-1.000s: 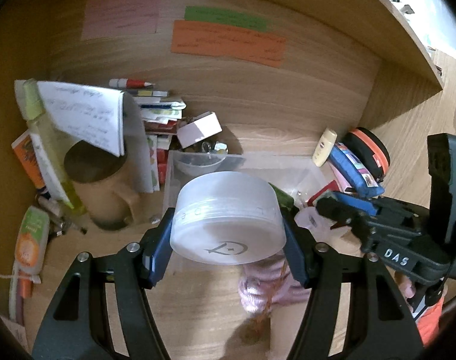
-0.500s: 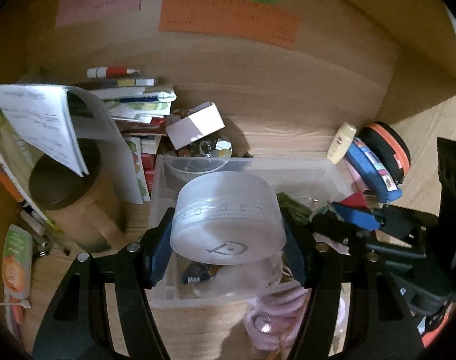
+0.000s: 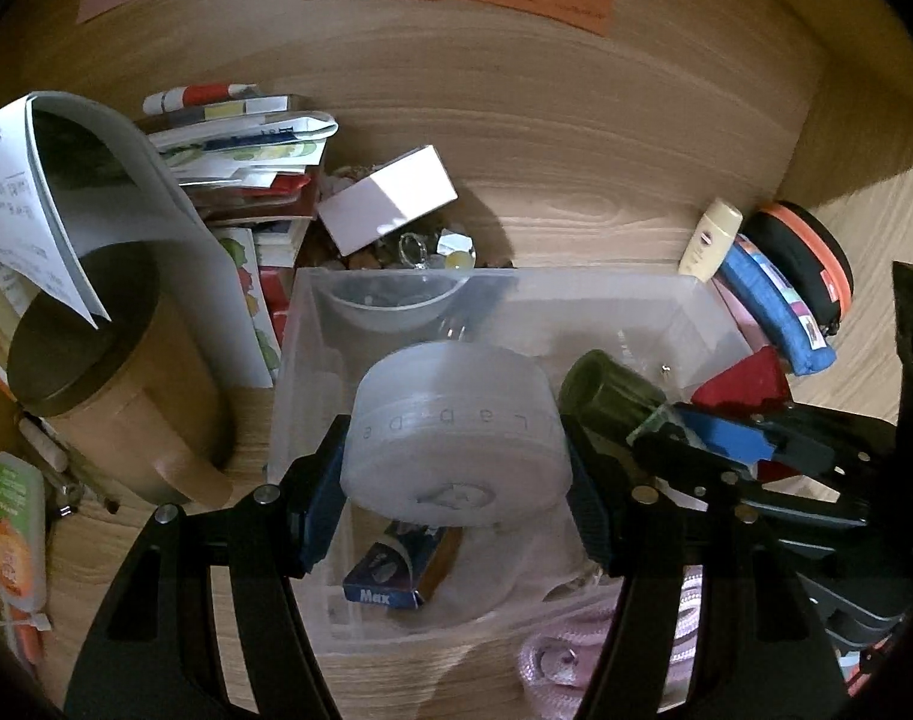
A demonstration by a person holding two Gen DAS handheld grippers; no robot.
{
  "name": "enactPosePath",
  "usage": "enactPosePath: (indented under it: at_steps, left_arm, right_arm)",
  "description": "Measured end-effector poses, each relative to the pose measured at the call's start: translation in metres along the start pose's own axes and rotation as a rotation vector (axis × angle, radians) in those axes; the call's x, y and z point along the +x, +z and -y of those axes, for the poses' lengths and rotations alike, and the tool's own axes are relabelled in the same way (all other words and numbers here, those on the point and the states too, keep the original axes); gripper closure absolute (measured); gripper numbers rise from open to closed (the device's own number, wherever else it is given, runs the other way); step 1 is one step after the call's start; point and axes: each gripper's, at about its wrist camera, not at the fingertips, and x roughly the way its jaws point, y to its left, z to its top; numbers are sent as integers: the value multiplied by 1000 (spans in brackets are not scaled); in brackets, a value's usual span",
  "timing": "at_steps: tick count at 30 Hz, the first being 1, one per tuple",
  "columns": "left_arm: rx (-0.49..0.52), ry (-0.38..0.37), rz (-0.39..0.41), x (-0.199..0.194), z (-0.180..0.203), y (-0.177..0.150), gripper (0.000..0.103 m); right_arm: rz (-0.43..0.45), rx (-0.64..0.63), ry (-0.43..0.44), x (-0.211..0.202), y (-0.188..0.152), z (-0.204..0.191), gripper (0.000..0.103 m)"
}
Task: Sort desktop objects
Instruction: 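Carry the white container and green square item into the clear box and open both tools, then move both open tools back out of the box toward the remaining items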
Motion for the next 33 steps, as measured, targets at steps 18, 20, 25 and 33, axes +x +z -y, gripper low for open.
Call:
enactPosePath:
  at_steps: [18,20,25,33]
  left_arm:
    - [12,-5,22,-27,4,3,26]
    - [10,-5,34,-35,4,3,18]
    - [8,-17,65,-60,4,-4,11]
    - [62,11,77,-90,17,-23,11]
  right_arm:
    - [11,-19,-11,-13,4,-5,64]
    - [31,-15,-24,-20,4,-6,45]
    - [83,-22,-65,-45,-2,-9,21]
    - [98,-17,-72,-69,-21,-7,20]
